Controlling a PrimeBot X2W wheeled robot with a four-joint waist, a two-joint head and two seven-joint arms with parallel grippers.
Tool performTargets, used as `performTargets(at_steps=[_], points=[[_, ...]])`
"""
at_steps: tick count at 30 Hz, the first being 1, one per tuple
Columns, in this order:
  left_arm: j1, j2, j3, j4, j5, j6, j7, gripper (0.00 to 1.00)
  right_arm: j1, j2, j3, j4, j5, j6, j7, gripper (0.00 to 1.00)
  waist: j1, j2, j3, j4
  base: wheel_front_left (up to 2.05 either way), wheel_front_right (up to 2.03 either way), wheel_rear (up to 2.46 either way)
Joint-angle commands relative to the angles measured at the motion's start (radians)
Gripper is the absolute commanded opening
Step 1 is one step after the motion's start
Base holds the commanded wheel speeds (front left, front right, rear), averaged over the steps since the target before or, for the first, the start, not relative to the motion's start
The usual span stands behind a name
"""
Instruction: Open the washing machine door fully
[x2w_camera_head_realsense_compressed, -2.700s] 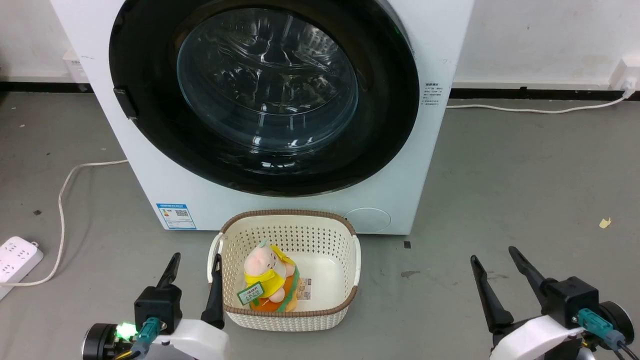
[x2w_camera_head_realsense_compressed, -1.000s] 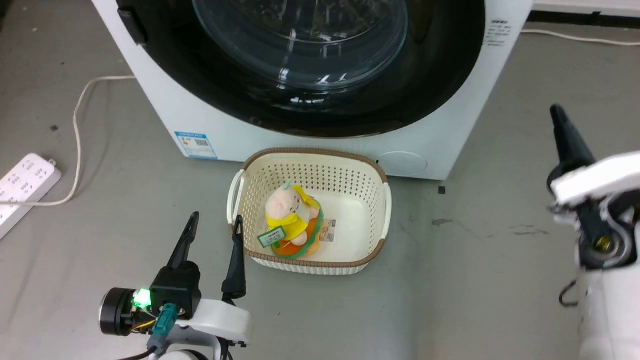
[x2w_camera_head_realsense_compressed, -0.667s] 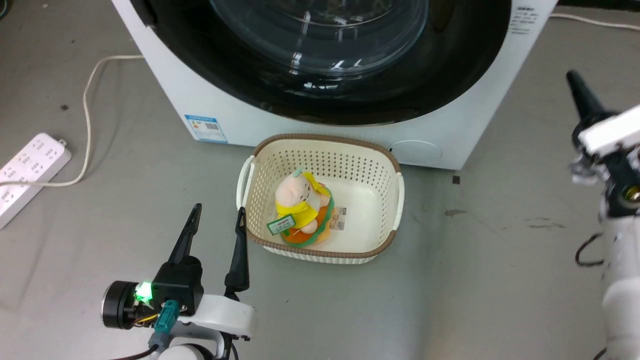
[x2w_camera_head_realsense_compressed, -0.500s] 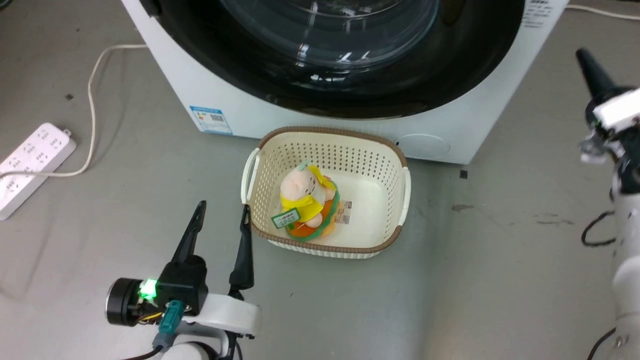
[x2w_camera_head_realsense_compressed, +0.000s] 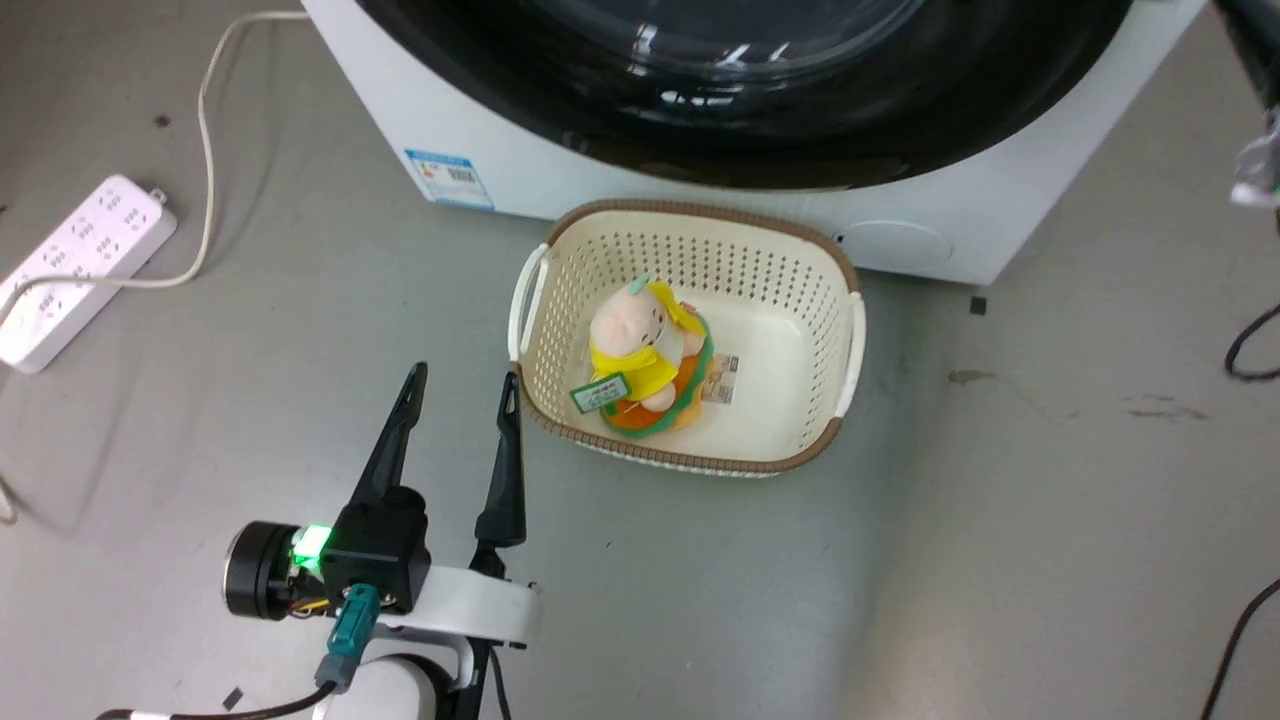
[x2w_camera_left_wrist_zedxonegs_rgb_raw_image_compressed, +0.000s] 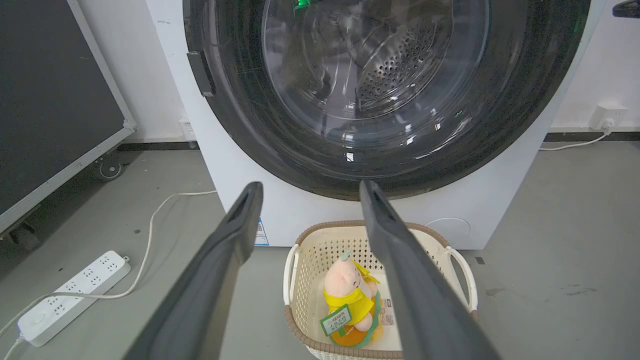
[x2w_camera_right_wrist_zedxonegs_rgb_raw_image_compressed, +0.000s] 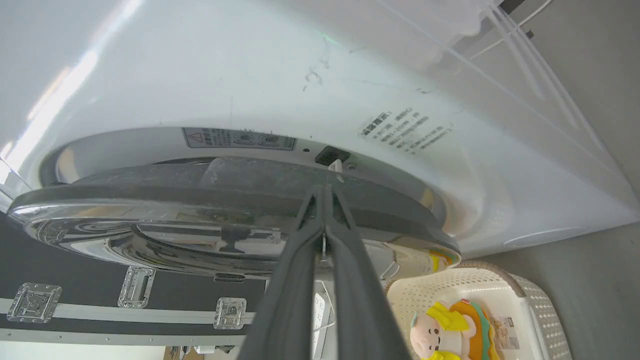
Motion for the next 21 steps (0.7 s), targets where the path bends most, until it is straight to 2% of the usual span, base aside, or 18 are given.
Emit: performTargets(at_steps=[1, 11, 17, 21], points=[[-0.019, 0.001, -0.006, -0.004, -0.005, 0.008, -0.011, 1.00, -0.055, -0.013, -0.007, 0.039, 0.027, 0.001, 0.020, 0.00, 0.0000, -0.0001, 0.013, 0.009, 0.00, 0.00, 0.00], [-0.051, 0.001, -0.037, -0.008, -0.016, 0.024, -0.032, 1.00, -0.236, -0.050, -0.033, 0.191, 0.106, 0.001, 0.114, 0.00, 0.0000, -0.0001, 0.067, 0.042, 0.00, 0.00, 0.00], [-0.065, 0.001, -0.058, -0.011, -0.022, 0.038, -0.044, 1.00, -0.311, -0.076, -0.053, 0.258, 0.143, 0.001, 0.140, 0.00, 0.0000, -0.0001, 0.094, 0.060, 0.00, 0.00, 0.00], [-0.071, 0.001, -0.068, -0.011, -0.026, 0.046, -0.052, 1.00, -0.329, -0.073, -0.060, 0.300, 0.163, 0.001, 0.197, 0.00, 0.0000, -0.0001, 0.108, 0.066, 0.00, 0.00, 0.00]])
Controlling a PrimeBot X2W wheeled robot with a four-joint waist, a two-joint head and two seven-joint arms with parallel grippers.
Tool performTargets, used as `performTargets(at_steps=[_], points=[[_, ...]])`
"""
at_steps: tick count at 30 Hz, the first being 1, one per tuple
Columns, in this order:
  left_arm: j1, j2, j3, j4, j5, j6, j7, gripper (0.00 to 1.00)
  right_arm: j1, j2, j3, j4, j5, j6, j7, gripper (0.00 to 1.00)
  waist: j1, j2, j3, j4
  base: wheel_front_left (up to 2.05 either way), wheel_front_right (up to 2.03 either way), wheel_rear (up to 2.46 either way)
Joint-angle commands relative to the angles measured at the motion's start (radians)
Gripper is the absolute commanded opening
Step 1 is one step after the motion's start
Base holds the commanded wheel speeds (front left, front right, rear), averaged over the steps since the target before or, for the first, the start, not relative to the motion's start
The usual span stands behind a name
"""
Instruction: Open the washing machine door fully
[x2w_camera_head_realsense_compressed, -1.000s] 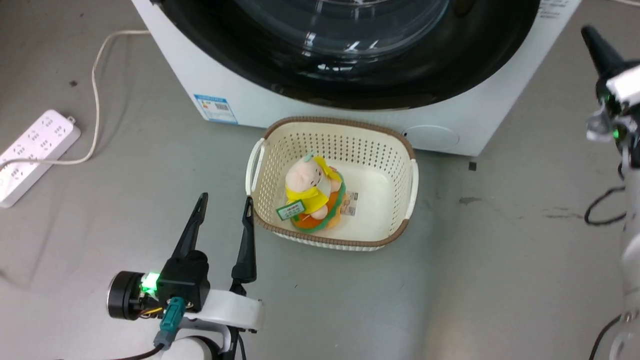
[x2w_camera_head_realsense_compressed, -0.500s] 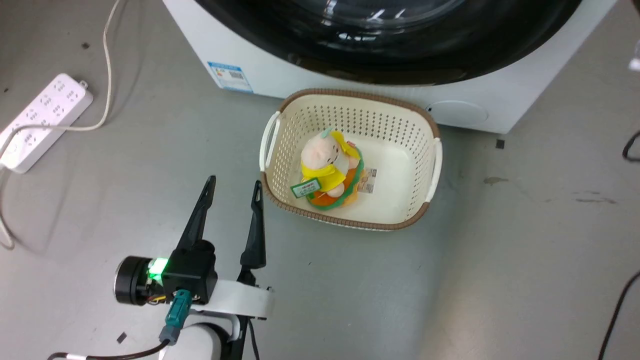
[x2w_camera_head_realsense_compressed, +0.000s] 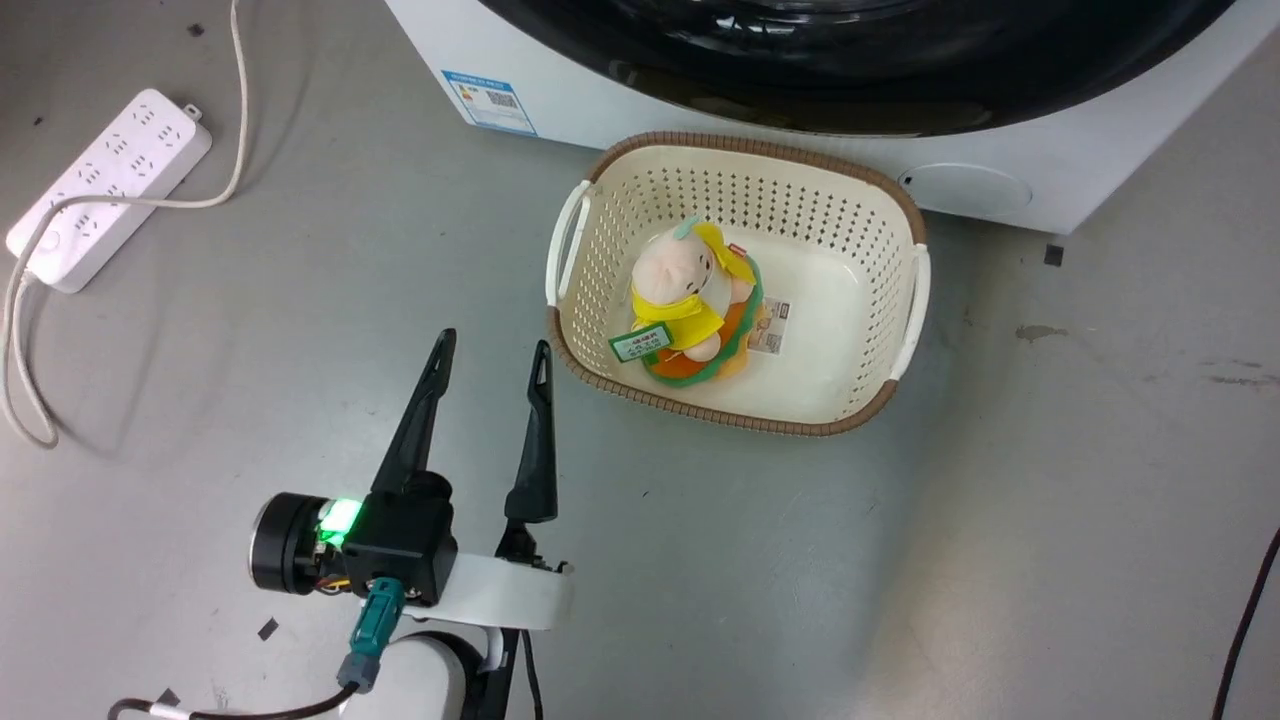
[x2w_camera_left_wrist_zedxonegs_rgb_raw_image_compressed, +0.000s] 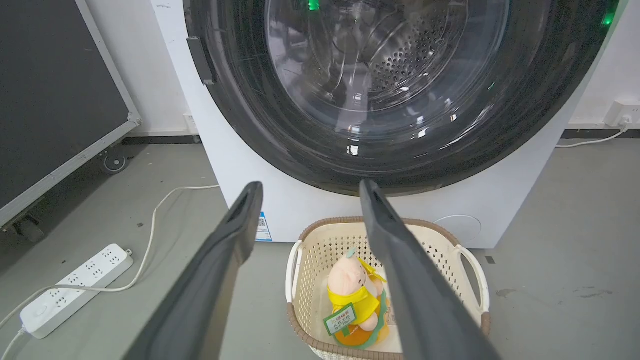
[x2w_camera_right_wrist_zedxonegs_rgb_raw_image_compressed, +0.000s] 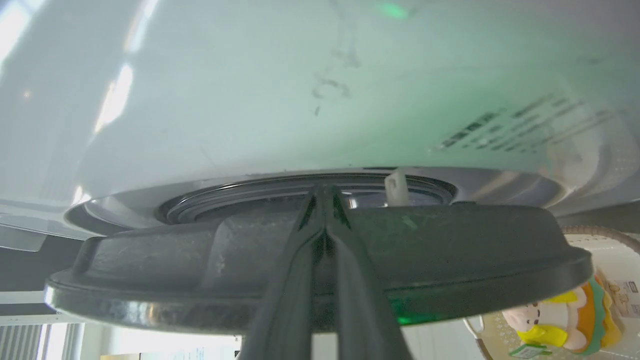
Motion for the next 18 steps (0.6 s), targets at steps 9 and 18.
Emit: performTargets(at_steps=[9, 18], points=[[-0.031, 0.001, -0.012, 0.002, -0.005, 0.019, -0.023, 1.00, -0.019, 0.008, -0.026, 0.097, 0.039, 0.001, 0.115, 0.00, 0.0000, 0.0000, -0.004, 0.004, 0.00, 0.00, 0.00], [0.019, 0.002, -0.005, 0.037, 0.007, 0.006, -0.023, 1.00, 0.138, 0.044, -0.010, 0.097, 0.009, 0.001, 0.169, 0.00, 0.0000, 0.0000, -0.128, -0.026, 0.00, 0.00, 0.00]])
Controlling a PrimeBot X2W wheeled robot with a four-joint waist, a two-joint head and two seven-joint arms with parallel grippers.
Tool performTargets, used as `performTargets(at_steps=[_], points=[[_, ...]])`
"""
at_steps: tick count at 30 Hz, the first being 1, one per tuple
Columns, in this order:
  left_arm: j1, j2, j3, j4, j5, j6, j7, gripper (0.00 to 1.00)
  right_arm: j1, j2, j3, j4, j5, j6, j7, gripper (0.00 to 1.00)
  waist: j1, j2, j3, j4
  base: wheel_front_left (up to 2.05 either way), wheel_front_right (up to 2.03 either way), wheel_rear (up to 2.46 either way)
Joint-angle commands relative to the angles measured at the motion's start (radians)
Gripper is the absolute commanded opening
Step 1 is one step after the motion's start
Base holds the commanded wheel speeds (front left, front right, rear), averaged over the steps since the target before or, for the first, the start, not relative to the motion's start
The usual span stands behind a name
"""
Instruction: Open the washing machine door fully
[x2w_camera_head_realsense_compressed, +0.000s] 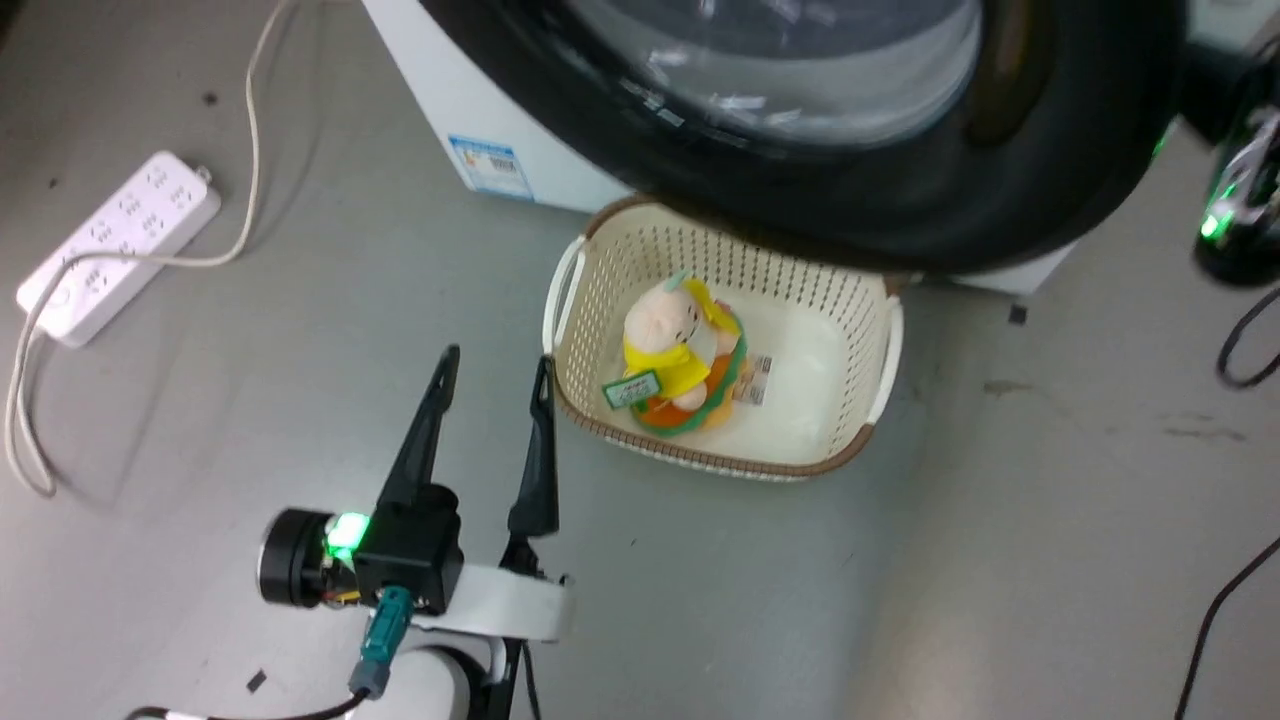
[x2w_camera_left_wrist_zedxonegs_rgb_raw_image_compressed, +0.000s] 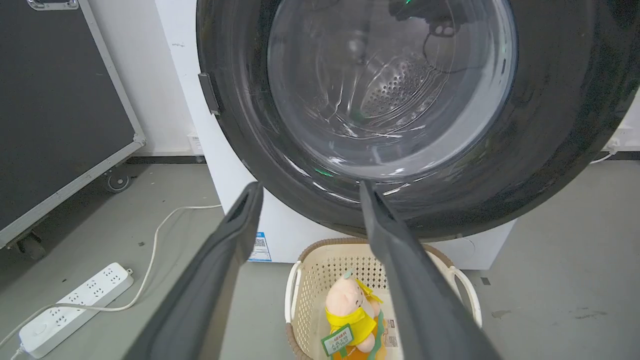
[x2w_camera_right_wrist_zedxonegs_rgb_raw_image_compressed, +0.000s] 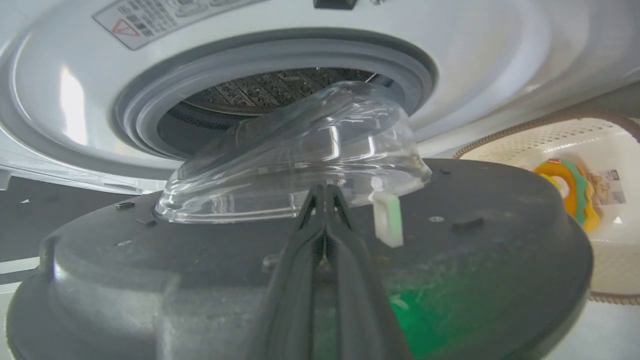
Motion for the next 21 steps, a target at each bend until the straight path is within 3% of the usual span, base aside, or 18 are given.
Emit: performTargets(at_steps=[1, 11, 21], points=[[0.024, 0.002, 0.001, 0.011, 0.008, -0.004, -0.006, 1.00, 0.041, 0.023, 0.009, 0.006, -0.008, 0.001, 0.017, 0.00, 0.0000, 0.0000, -0.053, -0.019, 0.00, 0.00, 0.00], [0.098, 0.002, 0.006, 0.038, 0.009, -0.015, -0.006, 1.00, 0.188, 0.115, 0.045, -0.033, -0.010, 0.001, 0.112, 0.00, 0.0000, 0.0000, -0.179, -0.031, 0.00, 0.00, 0.00], [0.202, 0.008, 0.014, 0.062, 0.004, -0.029, -0.006, 1.00, 0.427, 0.223, 0.097, -0.187, 0.037, 0.001, 0.267, 0.00, 0.0000, 0.0000, -0.313, -0.021, 0.00, 0.00, 0.00]])
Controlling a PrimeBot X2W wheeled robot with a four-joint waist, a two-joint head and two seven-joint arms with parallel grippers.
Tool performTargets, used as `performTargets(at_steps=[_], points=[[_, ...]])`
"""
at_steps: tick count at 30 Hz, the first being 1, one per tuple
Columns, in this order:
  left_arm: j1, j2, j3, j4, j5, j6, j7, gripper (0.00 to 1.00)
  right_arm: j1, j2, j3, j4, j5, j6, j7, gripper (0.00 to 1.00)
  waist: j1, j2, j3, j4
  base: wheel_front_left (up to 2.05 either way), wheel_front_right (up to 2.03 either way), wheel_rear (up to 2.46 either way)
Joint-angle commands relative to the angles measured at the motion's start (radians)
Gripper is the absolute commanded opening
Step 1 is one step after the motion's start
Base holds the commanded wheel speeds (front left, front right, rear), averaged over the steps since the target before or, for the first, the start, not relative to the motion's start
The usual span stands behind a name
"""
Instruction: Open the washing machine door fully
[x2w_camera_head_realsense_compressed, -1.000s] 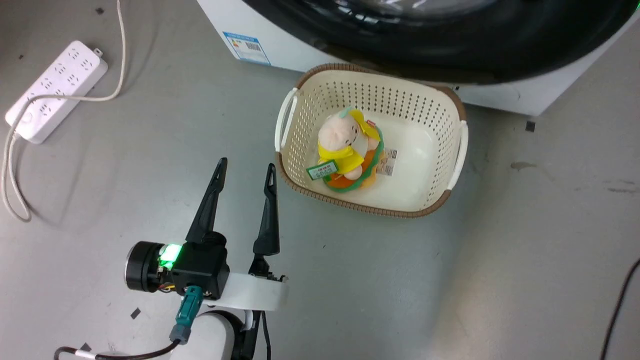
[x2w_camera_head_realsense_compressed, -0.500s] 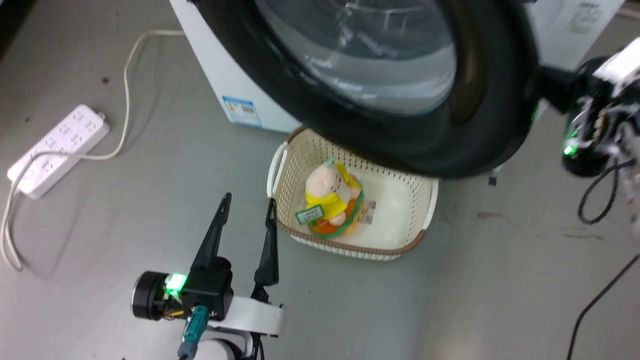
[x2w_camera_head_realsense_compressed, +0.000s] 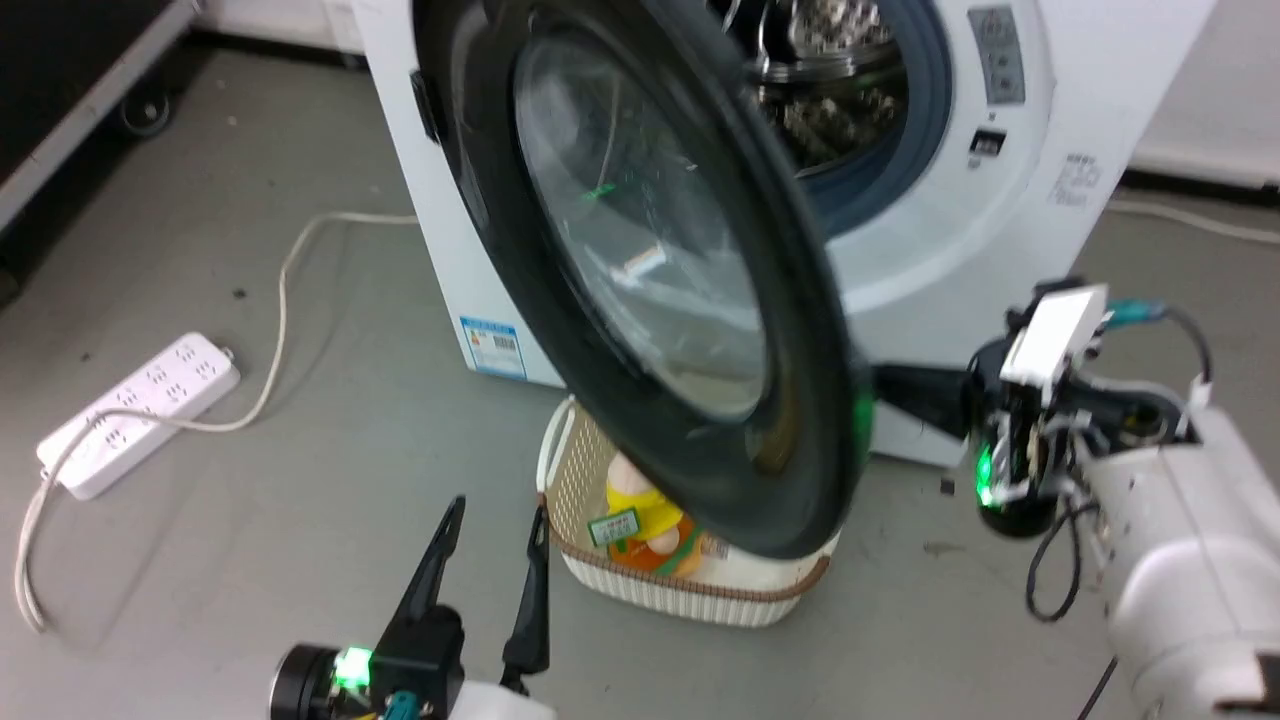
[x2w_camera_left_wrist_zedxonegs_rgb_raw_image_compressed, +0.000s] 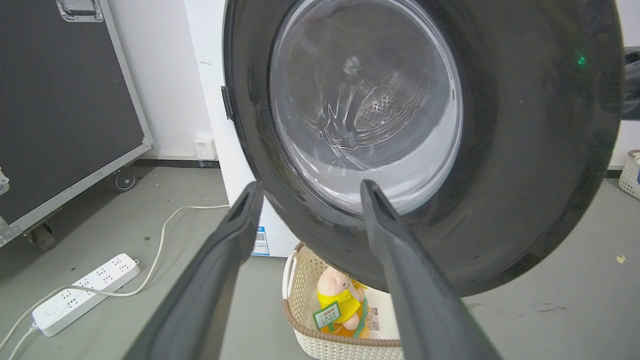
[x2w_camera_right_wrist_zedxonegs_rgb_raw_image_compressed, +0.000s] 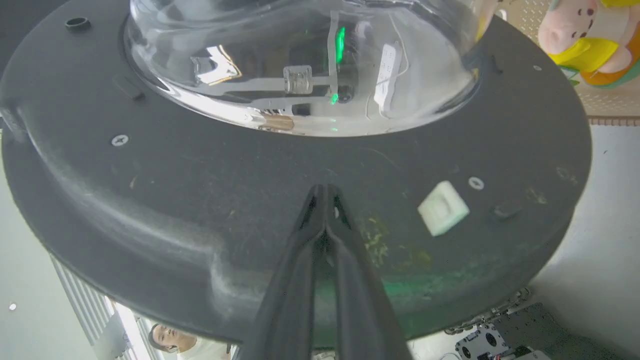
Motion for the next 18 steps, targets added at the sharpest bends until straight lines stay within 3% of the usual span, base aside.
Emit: performTargets(at_steps=[1, 4, 9, 14, 18], points=[[0.018, 0.004, 0.007, 0.002, -0.002, 0.001, -0.006, 1.00, 0.035, 0.007, 0.009, -0.019, 0.016, 0.001, 0.017, 0.00, 0.0003, 0.0000, -0.023, 0.004, 0.00, 0.00, 0.00], [0.040, 0.006, 0.010, 0.002, -0.003, -0.008, -0.006, 1.00, 0.099, 0.010, 0.084, -0.074, 0.095, 0.001, 0.078, 0.00, 0.0003, 0.0000, -0.041, 0.014, 0.00, 0.00, 0.00], [0.061, 0.007, 0.011, 0.006, 0.003, -0.018, -0.006, 1.00, 0.218, 0.011, 0.312, -0.179, 0.302, 0.001, 0.101, 0.00, 0.0003, 0.0000, -0.060, 0.029, 0.00, 0.00, 0.00], [0.069, 0.006, 0.010, 0.005, 0.007, -0.023, -0.006, 1.00, 0.320, 0.011, 0.547, -0.288, 0.476, 0.001, 0.003, 0.00, 0.0003, 0.0000, -0.065, 0.042, 0.00, 0.00, 0.00], [0.075, 0.007, 0.023, 0.008, 0.006, -0.019, -0.006, 1.00, 0.352, 0.011, 0.671, -0.337, 0.541, 0.001, -0.095, 0.00, 0.0003, 0.0000, -0.070, 0.049, 0.00, 0.00, 0.00]])
